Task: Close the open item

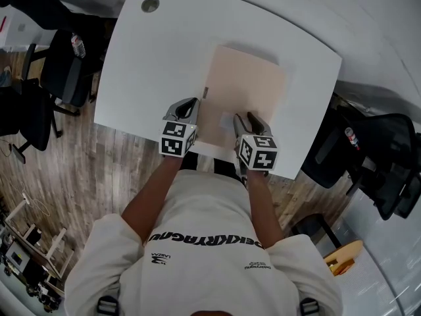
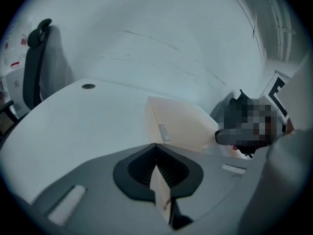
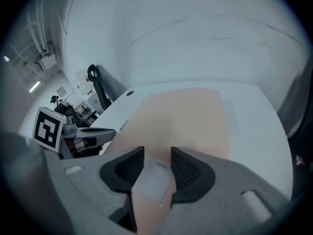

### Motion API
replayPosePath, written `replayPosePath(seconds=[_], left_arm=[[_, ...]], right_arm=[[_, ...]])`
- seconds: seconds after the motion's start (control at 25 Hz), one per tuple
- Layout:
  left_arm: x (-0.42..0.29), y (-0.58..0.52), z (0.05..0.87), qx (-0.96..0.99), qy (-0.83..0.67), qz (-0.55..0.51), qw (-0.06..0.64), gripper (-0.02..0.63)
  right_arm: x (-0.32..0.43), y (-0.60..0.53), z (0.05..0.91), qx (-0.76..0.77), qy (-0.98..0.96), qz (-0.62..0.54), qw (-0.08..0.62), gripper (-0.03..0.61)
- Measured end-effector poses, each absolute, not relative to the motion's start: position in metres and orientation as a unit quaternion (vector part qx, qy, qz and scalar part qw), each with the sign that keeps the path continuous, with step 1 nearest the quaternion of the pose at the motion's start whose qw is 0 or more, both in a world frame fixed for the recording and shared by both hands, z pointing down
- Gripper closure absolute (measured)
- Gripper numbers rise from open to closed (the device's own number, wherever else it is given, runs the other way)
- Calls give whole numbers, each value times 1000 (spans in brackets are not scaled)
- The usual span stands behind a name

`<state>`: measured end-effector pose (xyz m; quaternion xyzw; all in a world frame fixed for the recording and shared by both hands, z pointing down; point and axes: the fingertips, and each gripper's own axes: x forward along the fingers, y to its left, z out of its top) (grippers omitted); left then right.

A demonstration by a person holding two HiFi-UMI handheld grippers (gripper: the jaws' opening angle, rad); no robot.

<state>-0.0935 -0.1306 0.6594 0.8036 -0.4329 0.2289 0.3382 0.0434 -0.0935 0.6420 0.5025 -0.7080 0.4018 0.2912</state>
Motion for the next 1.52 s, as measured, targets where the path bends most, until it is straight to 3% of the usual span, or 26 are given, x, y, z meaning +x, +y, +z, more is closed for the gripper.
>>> replayPosePath(seconds=[0.6, 0.92, 1.12, 1.52], left_arm=[[-94, -129, 624, 812, -445, 205, 317, 612], [-89, -126, 598, 818, -452, 188, 302, 612], [-84, -120, 581, 822, -456, 177, 291, 612], [-78, -105, 543, 830, -467, 151, 265, 612]], right_arm=[[41, -104, 607, 514, -725, 397, 227, 430], [41, -107, 588, 515, -741, 381, 204, 477], [47, -109, 569, 527, -748, 359, 182, 574], [41, -100, 535, 514, -782, 315, 157, 578]])
